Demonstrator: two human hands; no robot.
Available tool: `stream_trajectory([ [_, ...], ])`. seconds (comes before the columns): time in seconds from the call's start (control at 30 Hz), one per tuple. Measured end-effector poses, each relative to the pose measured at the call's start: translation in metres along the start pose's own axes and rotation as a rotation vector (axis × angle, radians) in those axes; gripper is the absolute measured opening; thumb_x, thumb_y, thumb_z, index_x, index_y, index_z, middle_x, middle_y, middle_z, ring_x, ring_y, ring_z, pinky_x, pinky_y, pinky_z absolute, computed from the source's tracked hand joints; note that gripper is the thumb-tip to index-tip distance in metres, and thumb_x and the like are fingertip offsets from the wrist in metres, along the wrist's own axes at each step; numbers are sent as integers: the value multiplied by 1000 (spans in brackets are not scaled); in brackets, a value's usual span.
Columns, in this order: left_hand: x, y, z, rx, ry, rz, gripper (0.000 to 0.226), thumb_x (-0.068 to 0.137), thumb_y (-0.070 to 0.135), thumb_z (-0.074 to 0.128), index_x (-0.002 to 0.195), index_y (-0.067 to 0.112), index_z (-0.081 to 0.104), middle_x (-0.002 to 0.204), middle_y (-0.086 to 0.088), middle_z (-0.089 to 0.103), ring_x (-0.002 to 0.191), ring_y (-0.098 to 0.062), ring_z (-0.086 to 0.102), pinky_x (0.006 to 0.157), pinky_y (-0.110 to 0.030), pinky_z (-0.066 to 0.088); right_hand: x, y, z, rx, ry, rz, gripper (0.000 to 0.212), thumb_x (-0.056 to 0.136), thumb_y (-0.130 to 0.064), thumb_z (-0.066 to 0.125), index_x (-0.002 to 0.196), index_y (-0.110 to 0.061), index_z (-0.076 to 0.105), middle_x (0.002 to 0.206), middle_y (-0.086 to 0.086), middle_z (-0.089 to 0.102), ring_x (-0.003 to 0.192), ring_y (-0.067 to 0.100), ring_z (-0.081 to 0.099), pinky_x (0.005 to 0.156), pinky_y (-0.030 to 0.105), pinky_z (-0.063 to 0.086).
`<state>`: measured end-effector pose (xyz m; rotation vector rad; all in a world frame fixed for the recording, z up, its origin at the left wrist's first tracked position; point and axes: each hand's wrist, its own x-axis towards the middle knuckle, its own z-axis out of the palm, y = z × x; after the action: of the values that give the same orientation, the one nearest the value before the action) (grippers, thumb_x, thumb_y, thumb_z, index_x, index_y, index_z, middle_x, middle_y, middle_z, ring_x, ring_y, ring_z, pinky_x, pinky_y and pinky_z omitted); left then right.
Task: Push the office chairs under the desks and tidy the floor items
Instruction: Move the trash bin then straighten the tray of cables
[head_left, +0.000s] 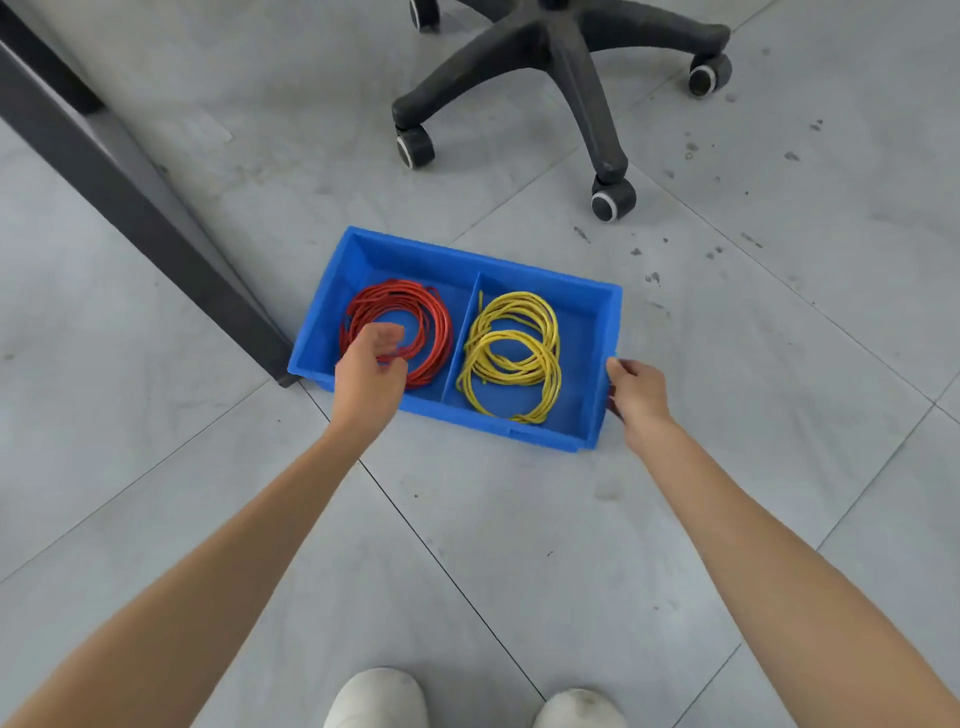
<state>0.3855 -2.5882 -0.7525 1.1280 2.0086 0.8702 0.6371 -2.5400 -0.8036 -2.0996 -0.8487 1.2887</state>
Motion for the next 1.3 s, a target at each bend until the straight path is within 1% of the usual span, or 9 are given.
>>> stream_trajectory([
  [0.03, 4, -5, -5, 44, 47, -19, 39, 81, -7, 44, 117, 5, 54, 115, -5, 58, 102, -18, 53, 88, -22, 39, 7, -9, 0, -108, 30, -46, 27, 94, -19, 47, 97, 3, 62, 87, 9, 57, 82, 22, 51, 83, 40, 45],
  [0.13, 18, -20, -17, 206, 141, -86, 45, 83, 0, 49, 128, 4, 46, 133, -14, 48, 124, -30, 41, 104, -34, 30, 16, -32, 5, -312, 85, -146, 33, 97, -14, 34, 68, -5, 48, 80, 14, 50, 86, 28, 48, 64, 29, 24],
  [0.27, 41, -35, -22, 312, 108, -220, 54, 84, 7, 51, 133, -6, 34, 139, -22, 38, 132, -36, 30, 112, -43, 22, 15, -32, 21, -390, 95, -236, 35, 99, -21, 33, 104, 8, 52, 108, 26, 59, 103, 40, 52, 72, 36, 33],
  [0.37, 48, -44, -18, 302, 69, -348, 55, 85, 13, 52, 132, -6, 29, 137, -24, 39, 126, -40, 35, 104, -48, 31, 18, -26, 23, -429, 146, -263, 36, 99, -25, 32, 104, 6, 50, 107, 26, 60, 99, 39, 54, 68, 34, 31],
  [0.5, 47, -48, -14, 275, 113, -371, 57, 88, 14, 51, 137, 2, 26, 135, -22, 41, 122, -40, 41, 96, -46, 37, 24, -24, 24, -465, 166, -246, 30, 99, -30, 34, 87, -5, 45, 102, 23, 61, 95, 37, 55, 66, 32, 29],
  [0.67, 43, -45, -12, 80, 190, -477, 47, 88, 16, 46, 131, 3, 36, 124, -17, 53, 108, -37, 53, 85, -44, 47, 28, -26, 22, -479, 152, -228, 39, 99, -30, 34, 96, 3, 53, 105, 24, 61, 99, 38, 54, 68, 33, 29],
  [0.83, 18, -31, -13, 93, 156, -472, 35, 88, 16, 46, 119, 0, 43, 112, -21, 56, 98, -39, 56, 72, -41, 45, 13, -18, -2, -459, 167, -190, 31, 99, -30, 36, 82, -5, 43, 92, 24, 58, 96, 40, 55, 67, 34, 32],
  [1.13, -81, 117, -53, 162, -2, -461, 35, 86, 17, 47, 115, -3, 44, 116, -22, 54, 103, -39, 53, 79, -42, 45, -130, -74, -155, -441, 303, -27, 31, 99, -31, 36, 83, -5, 43, 86, 15, 52, 79, 29, 47, 66, 33, 32],
  [1.3, -146, 244, -102, 169, -68, -425, 38, 85, 20, 48, 115, -4, 44, 117, -24, 54, 106, -41, 51, 87, -43, 44, -237, -145, -257, -409, 400, 102, 32, 97, -32, 38, 82, -5, 46, 99, 23, 61, 89, 37, 53, 67, 35, 35],
])
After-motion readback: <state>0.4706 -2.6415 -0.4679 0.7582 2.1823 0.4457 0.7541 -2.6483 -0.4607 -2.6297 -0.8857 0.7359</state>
